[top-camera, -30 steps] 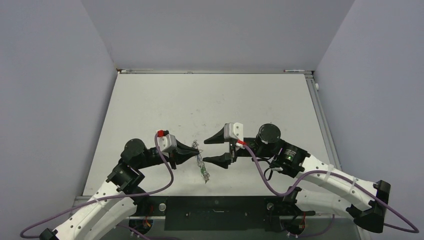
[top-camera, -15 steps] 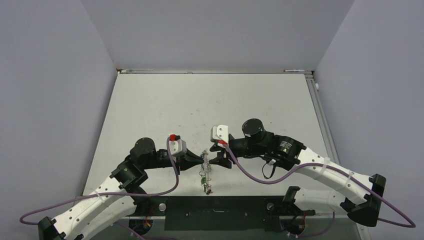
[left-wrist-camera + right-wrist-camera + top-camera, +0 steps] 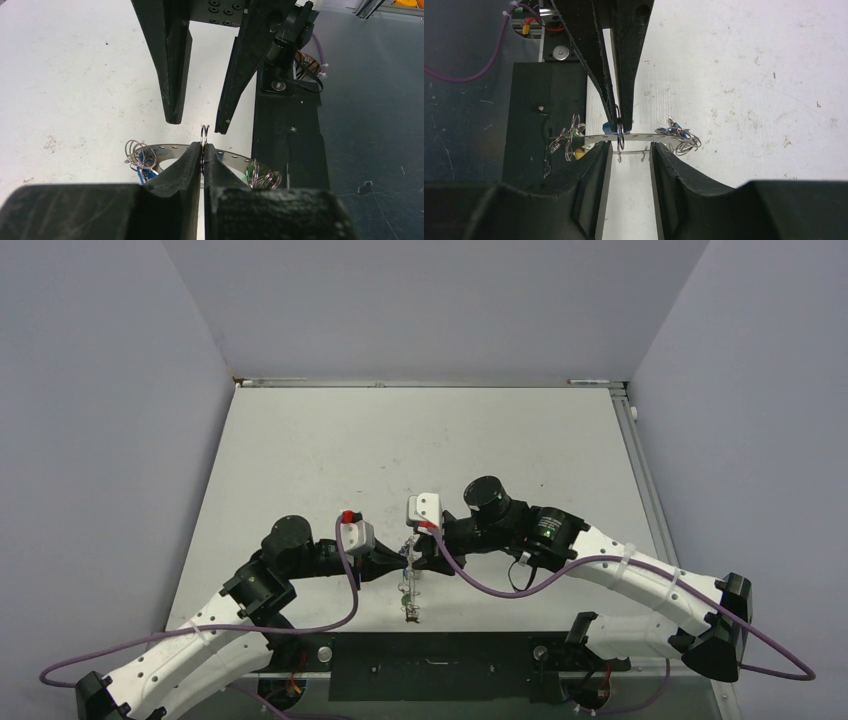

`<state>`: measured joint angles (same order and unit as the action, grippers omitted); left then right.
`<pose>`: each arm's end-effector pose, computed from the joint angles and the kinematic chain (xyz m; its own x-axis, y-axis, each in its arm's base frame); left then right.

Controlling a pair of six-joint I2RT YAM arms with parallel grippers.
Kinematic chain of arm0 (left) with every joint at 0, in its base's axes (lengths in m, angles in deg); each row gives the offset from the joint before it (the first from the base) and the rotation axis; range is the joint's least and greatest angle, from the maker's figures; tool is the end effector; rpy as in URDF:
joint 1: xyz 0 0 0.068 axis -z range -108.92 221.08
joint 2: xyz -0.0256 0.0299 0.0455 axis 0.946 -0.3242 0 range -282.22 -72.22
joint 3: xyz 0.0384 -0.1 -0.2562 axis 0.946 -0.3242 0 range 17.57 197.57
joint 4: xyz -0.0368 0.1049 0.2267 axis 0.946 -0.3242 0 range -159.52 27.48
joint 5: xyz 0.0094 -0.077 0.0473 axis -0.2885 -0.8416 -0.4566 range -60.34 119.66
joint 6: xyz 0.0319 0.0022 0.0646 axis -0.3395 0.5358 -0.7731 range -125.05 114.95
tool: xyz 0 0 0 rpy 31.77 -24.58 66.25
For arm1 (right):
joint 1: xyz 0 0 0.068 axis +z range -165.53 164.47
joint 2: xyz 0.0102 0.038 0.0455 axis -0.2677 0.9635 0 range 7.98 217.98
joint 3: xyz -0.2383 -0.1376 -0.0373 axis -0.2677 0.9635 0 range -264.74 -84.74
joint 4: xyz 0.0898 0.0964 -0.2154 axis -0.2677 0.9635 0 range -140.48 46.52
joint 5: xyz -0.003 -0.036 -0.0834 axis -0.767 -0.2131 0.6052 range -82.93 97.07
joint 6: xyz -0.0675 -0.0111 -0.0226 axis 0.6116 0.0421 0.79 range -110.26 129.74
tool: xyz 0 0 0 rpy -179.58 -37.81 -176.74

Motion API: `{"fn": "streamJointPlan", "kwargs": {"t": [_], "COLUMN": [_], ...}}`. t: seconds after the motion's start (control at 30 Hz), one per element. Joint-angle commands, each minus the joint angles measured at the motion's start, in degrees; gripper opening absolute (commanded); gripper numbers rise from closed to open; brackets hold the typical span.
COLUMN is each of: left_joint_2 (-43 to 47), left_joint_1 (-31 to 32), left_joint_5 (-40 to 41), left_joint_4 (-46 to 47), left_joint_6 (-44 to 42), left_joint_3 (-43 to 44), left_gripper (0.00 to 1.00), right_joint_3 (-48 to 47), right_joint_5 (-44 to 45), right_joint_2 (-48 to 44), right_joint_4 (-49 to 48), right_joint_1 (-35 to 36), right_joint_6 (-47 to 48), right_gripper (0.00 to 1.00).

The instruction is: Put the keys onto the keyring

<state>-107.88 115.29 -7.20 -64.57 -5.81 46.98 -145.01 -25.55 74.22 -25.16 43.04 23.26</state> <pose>0.0915 -0.1387 0.2867 -0.0906 0.1028 -0.9906 0.9846 0.1583 -0.0736 0.1071 0.2371 0.3305 -0.0392 -0.4417 -0.8963 -0.9956 -0.0587 0.0724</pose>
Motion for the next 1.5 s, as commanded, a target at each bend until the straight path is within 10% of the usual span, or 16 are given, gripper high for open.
{"fn": "streamJointPlan", "kwargs": {"t": [0.0, 1.47], "left_joint_2": [0.3, 0.6], "left_joint_1": [0.3, 0.4], "left_joint_5": [0.2, 0.3], "left_joint_4": [2.1, 2.1], "left_joint_6": [-1.1, -0.9], "left_joint_3": [3.5, 3.4], "left_gripper": [0.00, 0.00], "right_joint_3": [-1.9, -1.2], "right_joint_5": [-1.6, -6.6], "right_joint_2": [-0.5, 2.9], "right_joint_4": [-4.2, -5.1], "right_joint_1": [0.4, 0.8], "right_joint_6": [0.1, -0.2], "right_gripper": [0.35, 0.05]}}
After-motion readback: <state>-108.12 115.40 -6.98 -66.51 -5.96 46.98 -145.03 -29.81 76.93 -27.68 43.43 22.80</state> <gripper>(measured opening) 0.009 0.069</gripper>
